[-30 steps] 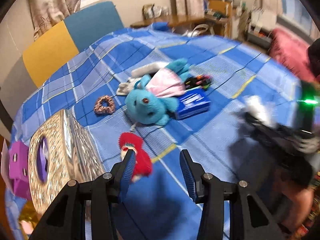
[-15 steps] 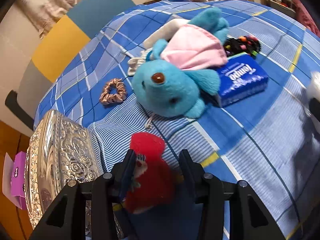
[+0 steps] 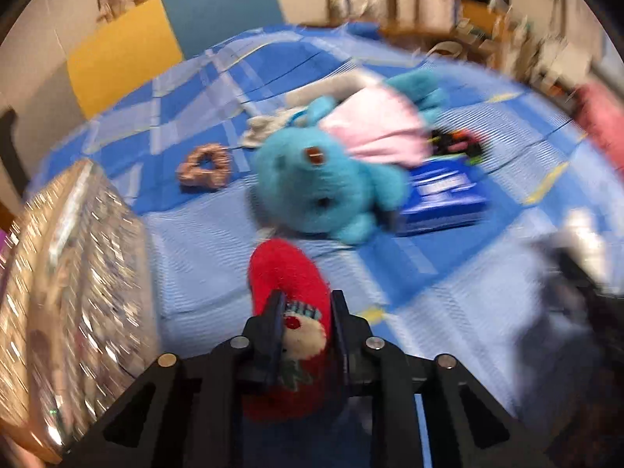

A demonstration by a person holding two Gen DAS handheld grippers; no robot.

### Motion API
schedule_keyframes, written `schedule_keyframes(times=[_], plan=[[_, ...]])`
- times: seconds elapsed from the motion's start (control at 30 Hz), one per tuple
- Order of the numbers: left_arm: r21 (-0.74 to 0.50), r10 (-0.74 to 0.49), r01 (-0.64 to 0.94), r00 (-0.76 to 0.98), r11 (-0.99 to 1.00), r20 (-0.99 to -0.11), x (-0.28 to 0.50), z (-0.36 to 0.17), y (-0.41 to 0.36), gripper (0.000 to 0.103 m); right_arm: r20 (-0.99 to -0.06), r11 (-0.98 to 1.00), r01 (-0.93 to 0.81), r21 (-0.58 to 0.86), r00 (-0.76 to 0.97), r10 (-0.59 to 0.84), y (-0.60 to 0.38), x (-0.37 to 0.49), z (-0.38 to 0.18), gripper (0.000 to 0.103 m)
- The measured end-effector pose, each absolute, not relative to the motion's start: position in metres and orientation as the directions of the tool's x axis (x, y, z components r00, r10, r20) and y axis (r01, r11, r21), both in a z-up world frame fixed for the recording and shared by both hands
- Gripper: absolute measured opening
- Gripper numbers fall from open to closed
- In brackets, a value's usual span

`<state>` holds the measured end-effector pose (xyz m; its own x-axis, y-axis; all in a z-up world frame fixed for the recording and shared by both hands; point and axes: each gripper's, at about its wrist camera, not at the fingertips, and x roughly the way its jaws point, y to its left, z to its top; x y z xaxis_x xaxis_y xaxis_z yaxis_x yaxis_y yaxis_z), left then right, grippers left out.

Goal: Organize soft objects
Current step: 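Grasp the red plush toy with left tool while right tool grasps white cotton bundle, then carry the red plush toy to the gold tray and release it with left tool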

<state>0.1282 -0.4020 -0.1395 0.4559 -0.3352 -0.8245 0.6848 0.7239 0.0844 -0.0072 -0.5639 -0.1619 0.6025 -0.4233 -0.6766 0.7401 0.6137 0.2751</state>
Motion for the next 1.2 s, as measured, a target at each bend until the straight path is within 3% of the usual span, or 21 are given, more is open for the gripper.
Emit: schedule_keyframes(times=[0.1, 0.17, 0.23, 0.37, 0.4, 0.53, 0.9, 1.2], plan=[[-0.055, -0.445, 0.695, 0.397, 0.717, -0.803, 0.119, -0.136, -0.386, 0.021, -0.676, 0.614, 0.741, 0.274, 0.602, -0.425, -0.564, -0.007, -0.161, 0.041], [-0.068, -0.449, 0.678, 0.404, 0.732, -0.797, 0.120, -0.139, -0.383, 0.023, -0.676, 0.614, 0.741, 0.273, 0.602, -0.425, -0.565, -0.008, -0.162, 0.041], [-0.074, -0.445, 0.675, 0.396, 0.734, -0.803, 0.121, -0.141, -0.387, 0.033, -0.676, 0.614, 0.741, 0.274, 0.602, -0.425, -0.565, -0.007, -0.161, 0.041], [-0.051, -0.427, 0.690, 0.386, 0.722, -0.818, 0.124, -0.144, -0.396, 0.036, -0.675, 0.613, 0.740, 0.275, 0.603, -0.425, -0.565, -0.008, -0.162, 0.041], [-0.038, -0.422, 0.695, 0.392, 0.718, -0.818, 0.124, -0.145, -0.397, 0.036, -0.675, 0.613, 0.740, 0.275, 0.603, -0.426, -0.565, -0.007, -0.161, 0.041], [-0.048, -0.434, 0.692, 0.396, 0.721, -0.809, 0.116, -0.141, -0.387, 0.017, -0.677, 0.615, 0.743, 0.266, 0.598, -0.429, -0.565, -0.007, -0.162, 0.041], [-0.232, -0.606, 0.724, 0.308, 0.649, -0.733, 0.084, -0.095, -0.345, 0.015, -0.680, 0.615, 0.744, 0.261, 0.594, -0.430, -0.564, -0.006, -0.164, 0.041], [-0.222, -0.654, 0.756, 0.332, 0.615, -0.680, 0.063, -0.054, -0.285, 0.016, -0.690, 0.620, 0.755, 0.216, 0.567, -0.449, -0.561, -0.001, -0.164, 0.041]])
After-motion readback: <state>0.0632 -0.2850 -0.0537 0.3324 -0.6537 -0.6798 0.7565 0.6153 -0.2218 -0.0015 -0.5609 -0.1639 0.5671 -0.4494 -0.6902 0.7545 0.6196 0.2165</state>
